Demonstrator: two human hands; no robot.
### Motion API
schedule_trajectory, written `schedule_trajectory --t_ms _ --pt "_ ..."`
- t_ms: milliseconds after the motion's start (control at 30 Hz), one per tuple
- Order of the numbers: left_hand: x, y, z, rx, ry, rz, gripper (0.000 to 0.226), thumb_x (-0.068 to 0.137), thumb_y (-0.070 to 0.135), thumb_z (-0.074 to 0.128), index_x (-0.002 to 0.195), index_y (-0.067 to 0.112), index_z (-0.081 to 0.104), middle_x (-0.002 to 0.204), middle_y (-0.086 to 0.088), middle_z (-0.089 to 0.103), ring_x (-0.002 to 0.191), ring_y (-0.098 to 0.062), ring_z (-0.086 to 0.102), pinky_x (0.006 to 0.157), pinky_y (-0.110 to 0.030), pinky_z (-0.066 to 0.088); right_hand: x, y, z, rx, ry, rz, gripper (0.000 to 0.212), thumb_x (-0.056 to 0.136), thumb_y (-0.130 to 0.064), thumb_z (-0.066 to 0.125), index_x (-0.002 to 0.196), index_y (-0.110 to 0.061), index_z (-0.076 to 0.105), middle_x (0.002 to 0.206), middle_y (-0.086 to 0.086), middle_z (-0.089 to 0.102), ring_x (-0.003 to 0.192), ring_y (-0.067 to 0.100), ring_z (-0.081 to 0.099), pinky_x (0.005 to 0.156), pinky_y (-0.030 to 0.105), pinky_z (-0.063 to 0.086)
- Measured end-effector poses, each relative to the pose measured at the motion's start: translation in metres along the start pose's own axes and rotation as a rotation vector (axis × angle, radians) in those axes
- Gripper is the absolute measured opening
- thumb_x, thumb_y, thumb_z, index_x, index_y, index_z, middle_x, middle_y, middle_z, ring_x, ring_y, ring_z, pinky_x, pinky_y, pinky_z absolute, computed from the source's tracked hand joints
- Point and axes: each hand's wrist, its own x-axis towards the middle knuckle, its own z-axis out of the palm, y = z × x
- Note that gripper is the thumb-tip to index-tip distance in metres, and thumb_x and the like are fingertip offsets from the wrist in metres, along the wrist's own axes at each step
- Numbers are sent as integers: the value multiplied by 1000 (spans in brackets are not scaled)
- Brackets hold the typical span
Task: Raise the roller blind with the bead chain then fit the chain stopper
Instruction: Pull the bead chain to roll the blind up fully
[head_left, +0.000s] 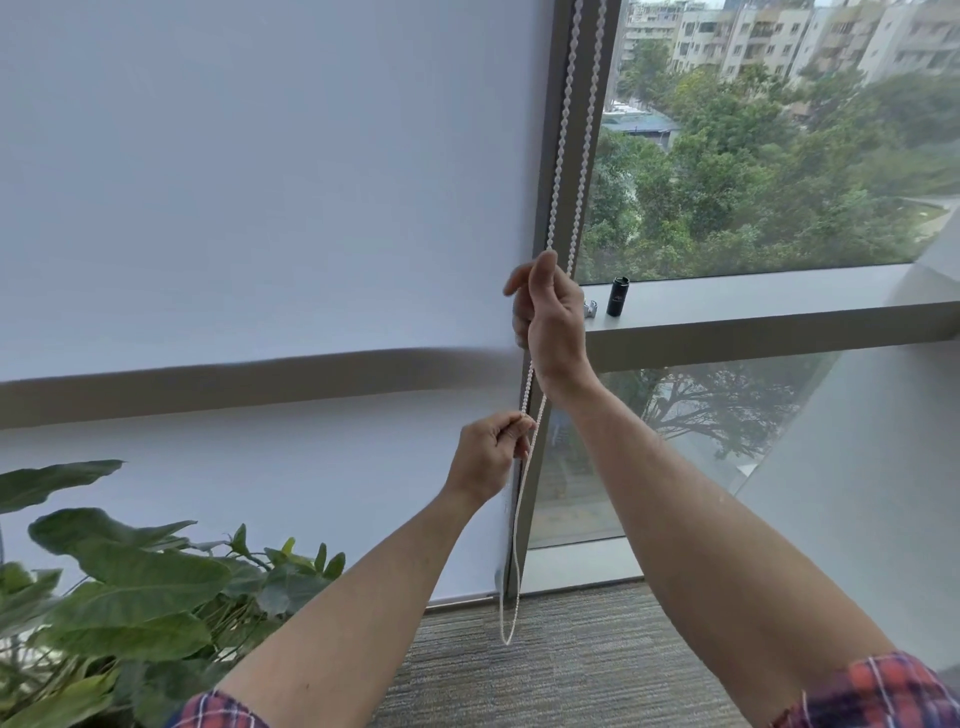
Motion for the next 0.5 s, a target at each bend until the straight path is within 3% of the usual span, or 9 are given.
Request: schedule_trajectory --t_ms 133,300,500 --pt "-4 -1 0 34 -19 9 20 98 10 55 85 7 70 62 -4 62 55 -12 56 63 -29 51 -10 1 -1 22 34 13 45 101 -39 37 62 -20 49 47 -12 32 38 5 23 38 16 18" --pt "-8 2 4 45 -49 32 20 97 9 56 83 6 69 61 -2 60 55 -13 55 62 -28 49 -20 2 0 -36 51 -37 45 101 -39 36 61 -21 48 46 -15 36 39 3 27 38 17 22" --pt "-16 3 6 89 -71 69 29 97 5 54 74 22 61 61 0 60 57 -8 55 64 -29 50 -31 4 3 -59 80 -89 46 100 -42 38 59 -25 47 48 -16 38 41 4 30 40 19 25"
